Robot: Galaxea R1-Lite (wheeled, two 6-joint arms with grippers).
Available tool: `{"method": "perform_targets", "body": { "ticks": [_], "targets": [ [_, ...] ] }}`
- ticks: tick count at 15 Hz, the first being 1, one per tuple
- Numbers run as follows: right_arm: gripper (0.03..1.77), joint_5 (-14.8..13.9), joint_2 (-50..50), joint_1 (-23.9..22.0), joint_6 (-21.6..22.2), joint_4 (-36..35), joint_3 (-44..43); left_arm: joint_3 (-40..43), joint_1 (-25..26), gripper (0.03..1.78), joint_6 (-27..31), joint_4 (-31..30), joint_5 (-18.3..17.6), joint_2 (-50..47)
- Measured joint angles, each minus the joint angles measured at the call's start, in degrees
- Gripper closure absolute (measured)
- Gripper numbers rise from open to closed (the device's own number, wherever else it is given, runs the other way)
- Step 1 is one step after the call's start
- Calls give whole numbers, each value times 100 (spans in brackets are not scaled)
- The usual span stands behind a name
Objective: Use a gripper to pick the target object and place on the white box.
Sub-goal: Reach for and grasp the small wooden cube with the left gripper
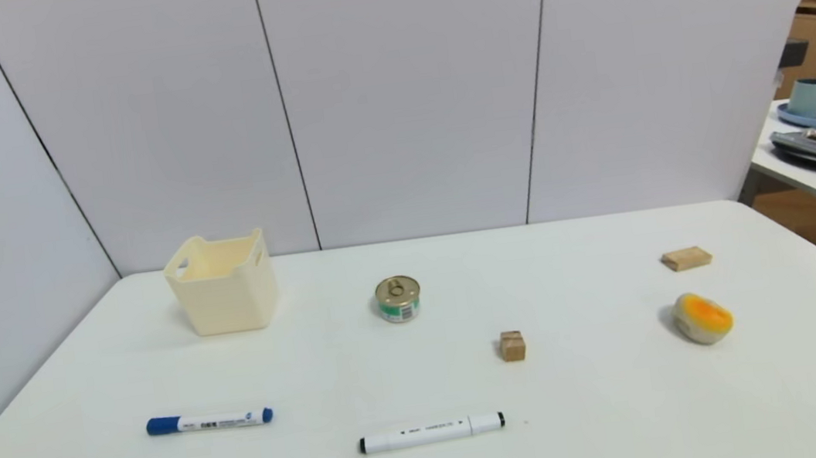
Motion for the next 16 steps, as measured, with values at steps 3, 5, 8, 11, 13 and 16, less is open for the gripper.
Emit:
{"method": "perform_targets", "body": {
  "ticks": [3, 5, 8, 11, 13, 16],
  "targets": [
    [10, 0, 0, 0, 0, 0, 2, 0, 0, 12, 0, 0, 0, 0],
    [10, 0, 0, 0, 1, 0, 2, 0, 0, 12, 0, 0, -2, 0],
    [10, -2, 0, 0, 1, 0, 2, 0, 0, 12, 2, 0, 0, 0],
    [10, -2, 0, 0, 0, 0, 2, 0, 0, 12, -9, 0, -2, 0],
    [10, 0, 0, 0, 4, 0, 2, 0, 0, 12, -11, 0, 0, 0],
    [10, 0, 0, 0, 1, 2, 2, 0, 0, 12, -9, 0, 6, 33]
  ]
}}
